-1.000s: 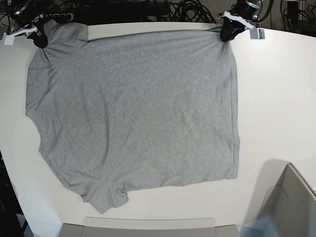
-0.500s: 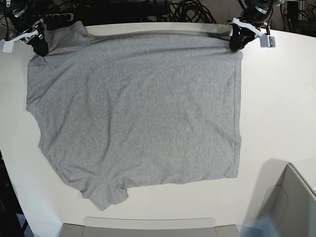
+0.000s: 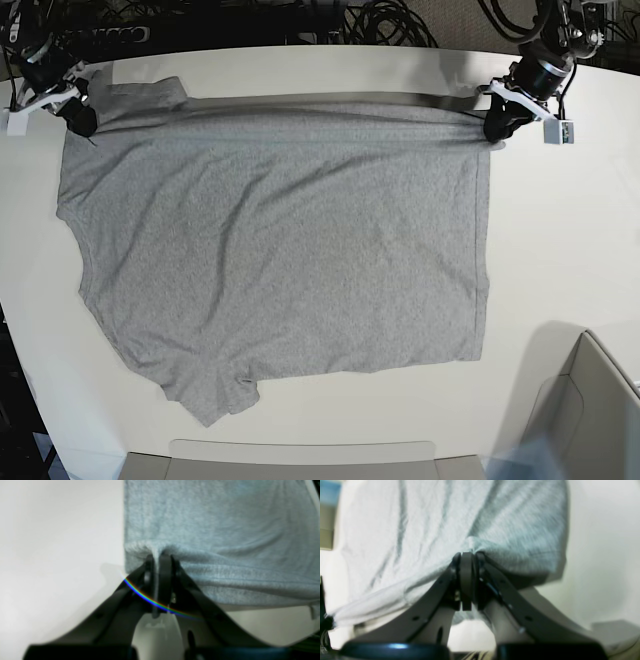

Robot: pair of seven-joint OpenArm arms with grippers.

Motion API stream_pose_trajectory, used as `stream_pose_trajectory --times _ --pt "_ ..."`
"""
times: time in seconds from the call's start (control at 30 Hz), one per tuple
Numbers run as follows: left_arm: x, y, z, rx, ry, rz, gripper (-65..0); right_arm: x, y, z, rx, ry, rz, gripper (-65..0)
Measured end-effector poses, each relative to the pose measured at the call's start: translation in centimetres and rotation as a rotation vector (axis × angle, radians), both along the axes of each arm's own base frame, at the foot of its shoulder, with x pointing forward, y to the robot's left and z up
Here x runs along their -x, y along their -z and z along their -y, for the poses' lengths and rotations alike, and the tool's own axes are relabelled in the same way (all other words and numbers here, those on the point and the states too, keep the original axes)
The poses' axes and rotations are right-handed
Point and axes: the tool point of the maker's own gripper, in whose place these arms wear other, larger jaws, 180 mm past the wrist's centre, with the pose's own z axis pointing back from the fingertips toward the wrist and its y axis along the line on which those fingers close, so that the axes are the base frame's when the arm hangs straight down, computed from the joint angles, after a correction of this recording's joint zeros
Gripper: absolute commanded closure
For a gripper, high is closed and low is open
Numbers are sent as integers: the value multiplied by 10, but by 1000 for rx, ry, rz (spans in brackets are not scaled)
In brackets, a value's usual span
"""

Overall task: Fold the T-shirt properly
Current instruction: 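Lift the shoulder edge with both grippers and fold it toward the hem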

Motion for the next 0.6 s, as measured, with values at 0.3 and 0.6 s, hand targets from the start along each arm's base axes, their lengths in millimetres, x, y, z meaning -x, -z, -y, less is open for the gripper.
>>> stream_pose_trajectory --times 0.3,0.6 --pt "-13 9 -2 -31 -68 -50 0 -39 -18 23 140 -26 -7 0" --pt "-39 -1 -10 -18 -146 -12 0 -82 -35 39 315 -33 12 0"
